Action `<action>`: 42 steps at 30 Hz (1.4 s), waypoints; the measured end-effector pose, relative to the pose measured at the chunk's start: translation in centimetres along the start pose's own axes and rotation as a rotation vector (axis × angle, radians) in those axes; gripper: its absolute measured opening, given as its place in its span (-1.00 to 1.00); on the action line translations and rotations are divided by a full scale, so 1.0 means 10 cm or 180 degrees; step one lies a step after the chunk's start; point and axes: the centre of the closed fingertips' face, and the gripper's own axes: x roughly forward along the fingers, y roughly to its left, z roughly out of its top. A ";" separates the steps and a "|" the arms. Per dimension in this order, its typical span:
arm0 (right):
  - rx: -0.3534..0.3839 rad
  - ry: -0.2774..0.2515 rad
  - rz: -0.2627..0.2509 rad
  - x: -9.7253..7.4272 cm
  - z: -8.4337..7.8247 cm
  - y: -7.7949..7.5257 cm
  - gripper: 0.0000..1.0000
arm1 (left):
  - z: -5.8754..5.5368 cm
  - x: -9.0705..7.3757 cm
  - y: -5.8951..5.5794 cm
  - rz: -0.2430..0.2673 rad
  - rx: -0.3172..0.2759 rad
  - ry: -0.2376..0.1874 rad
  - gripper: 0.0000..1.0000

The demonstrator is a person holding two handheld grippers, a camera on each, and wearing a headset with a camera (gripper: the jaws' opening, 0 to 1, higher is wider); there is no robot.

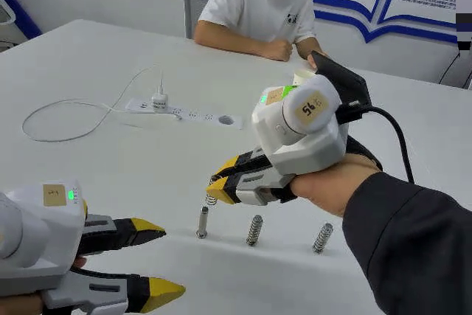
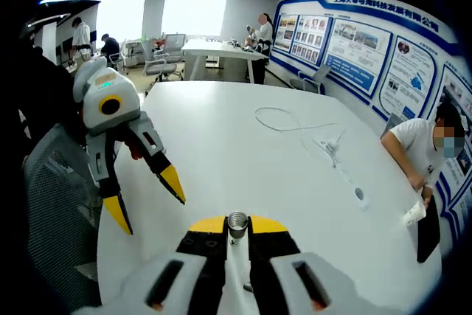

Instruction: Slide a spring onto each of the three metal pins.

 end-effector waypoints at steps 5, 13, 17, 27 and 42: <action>0.0056 0.0042 -0.0007 0.08 -0.05 -0.05 -0.77 | -0.02 0.00 0.00 0.0002 -0.0010 0.0007 -0.01; 0.0120 0.0058 -0.0025 0.14 -0.10 -0.10 -0.77 | -0.05 -0.01 0.01 0.0009 -0.0036 0.0019 0.00; 0.0140 0.0054 -0.0022 0.17 -0.10 -0.10 -0.77 | -0.06 -0.01 0.02 0.0009 -0.0044 0.0020 0.00; 0.0159 0.0092 0.0024 0.26 -0.14 -0.08 -0.77 | -0.09 -0.01 0.04 0.0020 -0.0069 0.0027 0.00; 0.0198 0.0196 0.0074 0.39 -0.28 -0.04 -0.77 | -0.12 -0.01 0.04 0.0017 -0.0094 0.0039 -0.01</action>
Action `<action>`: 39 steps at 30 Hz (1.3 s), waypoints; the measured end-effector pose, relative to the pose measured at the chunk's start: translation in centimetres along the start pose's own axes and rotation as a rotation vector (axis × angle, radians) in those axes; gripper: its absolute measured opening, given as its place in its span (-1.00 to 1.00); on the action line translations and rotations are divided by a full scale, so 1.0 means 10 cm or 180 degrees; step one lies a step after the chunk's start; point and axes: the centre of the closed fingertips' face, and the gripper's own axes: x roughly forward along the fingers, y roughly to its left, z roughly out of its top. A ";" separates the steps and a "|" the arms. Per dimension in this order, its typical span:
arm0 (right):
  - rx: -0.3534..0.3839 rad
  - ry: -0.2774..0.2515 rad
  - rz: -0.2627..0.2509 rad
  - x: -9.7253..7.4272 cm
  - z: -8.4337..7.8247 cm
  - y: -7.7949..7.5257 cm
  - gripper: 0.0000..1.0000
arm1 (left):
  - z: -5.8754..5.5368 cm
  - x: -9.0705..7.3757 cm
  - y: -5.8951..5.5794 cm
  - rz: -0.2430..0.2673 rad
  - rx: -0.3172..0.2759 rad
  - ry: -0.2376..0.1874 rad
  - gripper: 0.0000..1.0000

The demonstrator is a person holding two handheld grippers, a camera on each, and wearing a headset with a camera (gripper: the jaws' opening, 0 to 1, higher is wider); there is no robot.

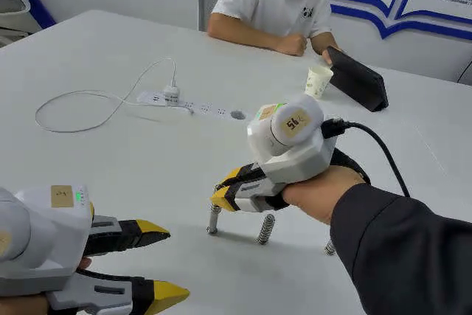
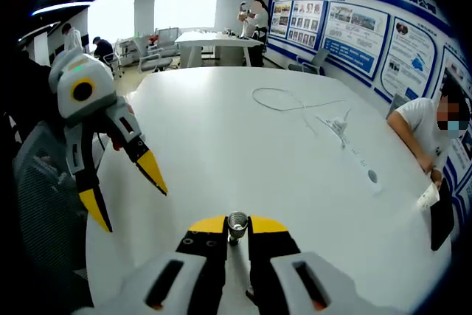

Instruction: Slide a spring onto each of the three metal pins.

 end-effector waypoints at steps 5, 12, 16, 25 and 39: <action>0.0027 0.0036 0.0011 0.06 -0.05 0.00 -0.77 | -0.01 0.00 0.01 0.0002 -0.0017 0.0000 -0.01; 0.0069 0.0092 0.0020 0.15 -0.14 0.02 -0.77 | -0.02 0.00 0.01 0.0003 -0.0037 0.0001 -0.02; 0.0072 0.0131 0.0019 0.18 -0.18 0.04 -0.76 | -0.03 0.00 0.01 0.0000 -0.0041 0.0008 -0.02; 0.0093 0.0206 0.0029 0.25 -0.27 0.08 -0.76 | -0.03 0.01 0.01 0.0001 -0.0049 0.0011 -0.02; 0.0114 0.0271 0.0035 0.29 -0.34 0.10 -0.76 | -0.03 0.00 0.01 0.0002 -0.0048 0.0012 -0.02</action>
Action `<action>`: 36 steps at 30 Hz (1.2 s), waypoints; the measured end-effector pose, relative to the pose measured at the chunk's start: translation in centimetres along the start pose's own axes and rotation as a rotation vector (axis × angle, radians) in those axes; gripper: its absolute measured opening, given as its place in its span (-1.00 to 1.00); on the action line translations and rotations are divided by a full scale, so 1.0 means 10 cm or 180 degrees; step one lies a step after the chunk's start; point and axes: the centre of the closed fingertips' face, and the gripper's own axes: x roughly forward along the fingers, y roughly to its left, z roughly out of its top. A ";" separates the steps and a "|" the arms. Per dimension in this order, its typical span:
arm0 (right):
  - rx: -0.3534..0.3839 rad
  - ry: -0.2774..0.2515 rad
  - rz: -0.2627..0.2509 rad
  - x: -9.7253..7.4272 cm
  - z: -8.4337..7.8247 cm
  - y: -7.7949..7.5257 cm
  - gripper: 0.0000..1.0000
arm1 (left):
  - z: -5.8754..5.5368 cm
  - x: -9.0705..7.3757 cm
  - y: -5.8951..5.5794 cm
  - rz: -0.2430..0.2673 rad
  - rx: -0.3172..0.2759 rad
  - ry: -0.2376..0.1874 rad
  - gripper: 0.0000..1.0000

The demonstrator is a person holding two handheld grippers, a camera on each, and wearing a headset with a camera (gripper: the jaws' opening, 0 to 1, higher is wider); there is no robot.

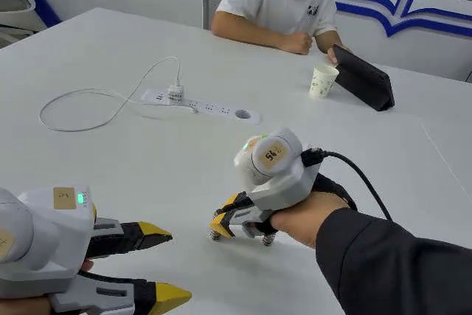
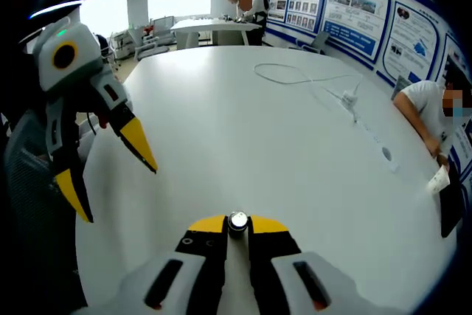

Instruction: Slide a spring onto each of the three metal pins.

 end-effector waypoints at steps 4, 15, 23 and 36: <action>0.0015 -0.0008 -0.0019 -0.01 0.00 -0.01 -0.73 | 0.01 0.00 0.00 0.0000 0.0004 -0.0005 -0.01; 0.0037 -0.0127 -0.0090 -0.15 0.07 0.01 -0.60 | 0.03 0.00 0.00 0.0016 0.0012 -0.0013 0.00; 0.0078 -0.0205 -0.0138 -0.28 0.07 0.03 -0.56 | 0.05 0.01 0.00 0.0031 0.0011 -0.0033 0.01; 0.0130 -0.0409 -0.0217 -0.56 0.07 0.07 -0.51 | 0.11 0.03 0.00 0.0047 0.0013 -0.0059 0.06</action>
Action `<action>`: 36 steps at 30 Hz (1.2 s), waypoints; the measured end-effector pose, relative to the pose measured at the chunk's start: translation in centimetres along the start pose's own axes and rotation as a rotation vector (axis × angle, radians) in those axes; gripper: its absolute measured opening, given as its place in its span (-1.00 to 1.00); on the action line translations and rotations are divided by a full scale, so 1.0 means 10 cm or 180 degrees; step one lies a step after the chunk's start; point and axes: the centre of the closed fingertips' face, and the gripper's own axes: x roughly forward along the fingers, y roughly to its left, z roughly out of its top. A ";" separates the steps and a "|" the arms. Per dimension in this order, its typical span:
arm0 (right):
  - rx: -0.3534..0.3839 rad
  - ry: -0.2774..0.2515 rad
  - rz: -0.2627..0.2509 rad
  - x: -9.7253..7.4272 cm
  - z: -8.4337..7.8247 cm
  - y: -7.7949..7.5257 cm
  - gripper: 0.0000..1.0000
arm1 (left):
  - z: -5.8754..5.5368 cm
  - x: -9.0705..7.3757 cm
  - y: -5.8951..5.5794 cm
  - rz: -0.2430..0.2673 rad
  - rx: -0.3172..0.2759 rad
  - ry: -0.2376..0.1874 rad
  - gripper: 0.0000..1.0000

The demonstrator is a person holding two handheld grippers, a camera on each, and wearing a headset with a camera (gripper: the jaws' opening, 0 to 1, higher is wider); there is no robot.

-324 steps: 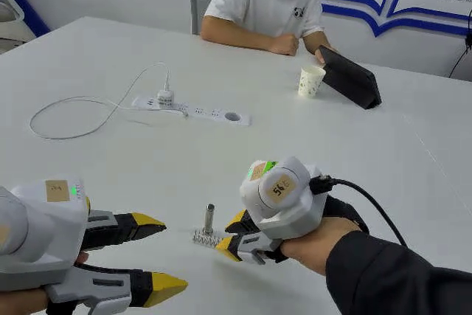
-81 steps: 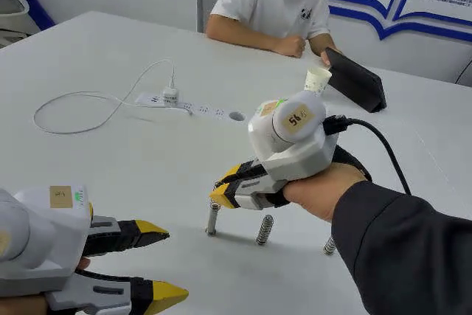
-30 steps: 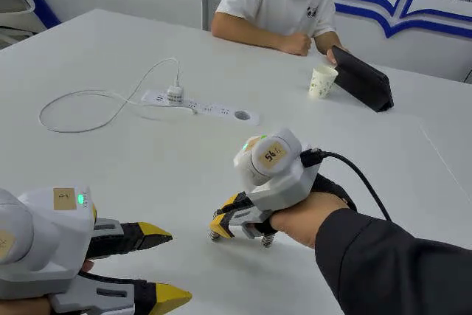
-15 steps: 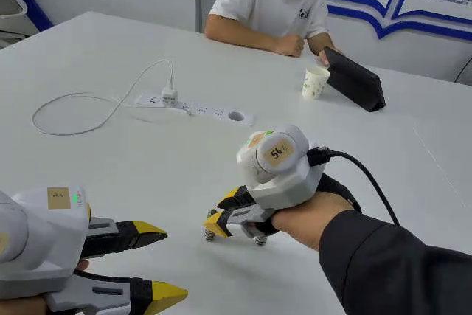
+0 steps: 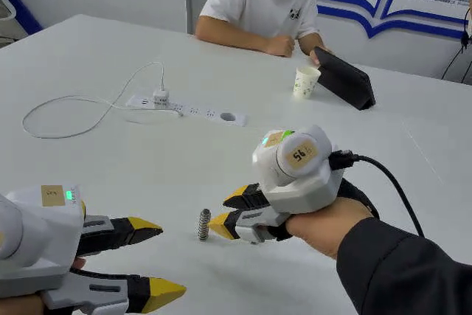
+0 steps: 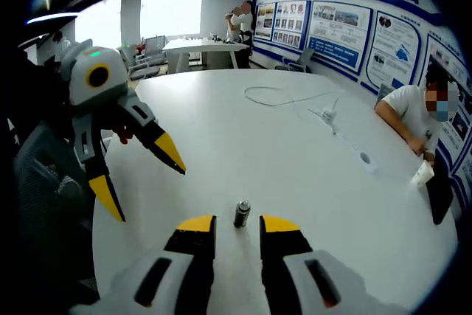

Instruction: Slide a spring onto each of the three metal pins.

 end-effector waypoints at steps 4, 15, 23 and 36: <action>0.0007 -0.0058 -0.0031 -0.09 0.00 0.00 -0.50 | 0.01 0.00 0.01 0.0011 0.0000 -0.0010 0.07; 0.0036 -0.0172 -0.0105 -0.31 -0.06 -0.02 -0.47 | 0.04 0.00 0.01 0.0024 -0.0008 -0.0017 0.10; 0.0086 -0.0257 -0.0175 -0.48 -0.15 -0.04 -0.45 | 0.04 0.00 0.00 0.0028 -0.0013 -0.0016 0.12; 0.0174 -0.0338 -0.0349 -0.79 -0.32 -0.12 -0.41 | 0.04 -0.02 -0.04 0.0030 -0.0036 -0.0015 0.14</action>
